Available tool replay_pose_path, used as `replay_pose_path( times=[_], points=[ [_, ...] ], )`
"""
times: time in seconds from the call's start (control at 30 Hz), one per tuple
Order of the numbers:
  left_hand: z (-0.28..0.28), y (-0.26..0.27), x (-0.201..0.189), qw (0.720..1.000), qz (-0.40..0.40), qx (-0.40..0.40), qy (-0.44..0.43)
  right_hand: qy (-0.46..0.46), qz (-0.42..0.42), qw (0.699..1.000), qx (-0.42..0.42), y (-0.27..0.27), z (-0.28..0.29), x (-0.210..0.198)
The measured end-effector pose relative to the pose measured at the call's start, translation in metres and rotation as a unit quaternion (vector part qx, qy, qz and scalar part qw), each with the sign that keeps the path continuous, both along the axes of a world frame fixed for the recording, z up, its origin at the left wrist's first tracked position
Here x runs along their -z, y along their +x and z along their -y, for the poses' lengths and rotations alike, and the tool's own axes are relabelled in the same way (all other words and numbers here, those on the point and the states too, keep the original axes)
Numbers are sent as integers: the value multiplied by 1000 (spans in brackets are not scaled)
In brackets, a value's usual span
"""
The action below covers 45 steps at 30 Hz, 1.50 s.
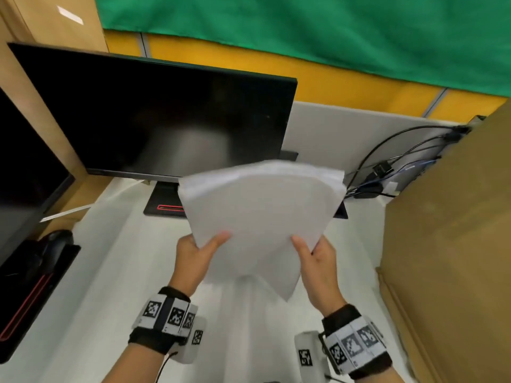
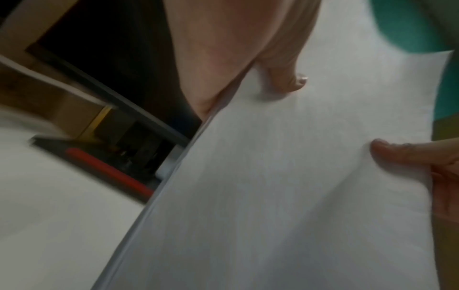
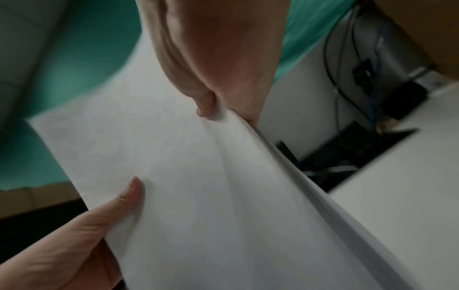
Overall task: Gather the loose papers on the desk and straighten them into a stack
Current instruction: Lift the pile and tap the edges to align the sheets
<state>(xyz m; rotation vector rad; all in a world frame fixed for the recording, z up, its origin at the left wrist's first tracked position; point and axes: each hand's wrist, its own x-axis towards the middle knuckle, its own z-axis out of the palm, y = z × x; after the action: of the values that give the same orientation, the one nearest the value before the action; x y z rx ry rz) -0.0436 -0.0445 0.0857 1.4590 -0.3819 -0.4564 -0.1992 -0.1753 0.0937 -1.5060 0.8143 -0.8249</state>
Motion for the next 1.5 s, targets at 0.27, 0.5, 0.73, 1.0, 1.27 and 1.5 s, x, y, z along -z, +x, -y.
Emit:
replay_pose_path(
  times=[0.27, 0.5, 0.73, 1.0, 1.27, 1.5],
  points=[
    [-7, 9, -35, 995, 73, 0, -67, -44, 86, 995, -21, 1, 5, -32],
    [-3, 11, 31, 999, -37, 1, 20, 28, -13, 999, -25, -3, 8, 30],
    [-5, 1, -25, 997, 35, -58, -35, 8, 103, 994, -28, -3, 2, -29],
    [14, -2, -83, 975, 114, -172, -84, -34, 125, 988, 85, 21, 11, -81],
    [13, 7, -85, 980, 97, -160, -72, -28, 74, 990, 120, 26, 14, -83],
    [12, 4, -79, 980, 100, -149, -89, -38, 78, 988, 124, 26, 12, -82]
  ],
)
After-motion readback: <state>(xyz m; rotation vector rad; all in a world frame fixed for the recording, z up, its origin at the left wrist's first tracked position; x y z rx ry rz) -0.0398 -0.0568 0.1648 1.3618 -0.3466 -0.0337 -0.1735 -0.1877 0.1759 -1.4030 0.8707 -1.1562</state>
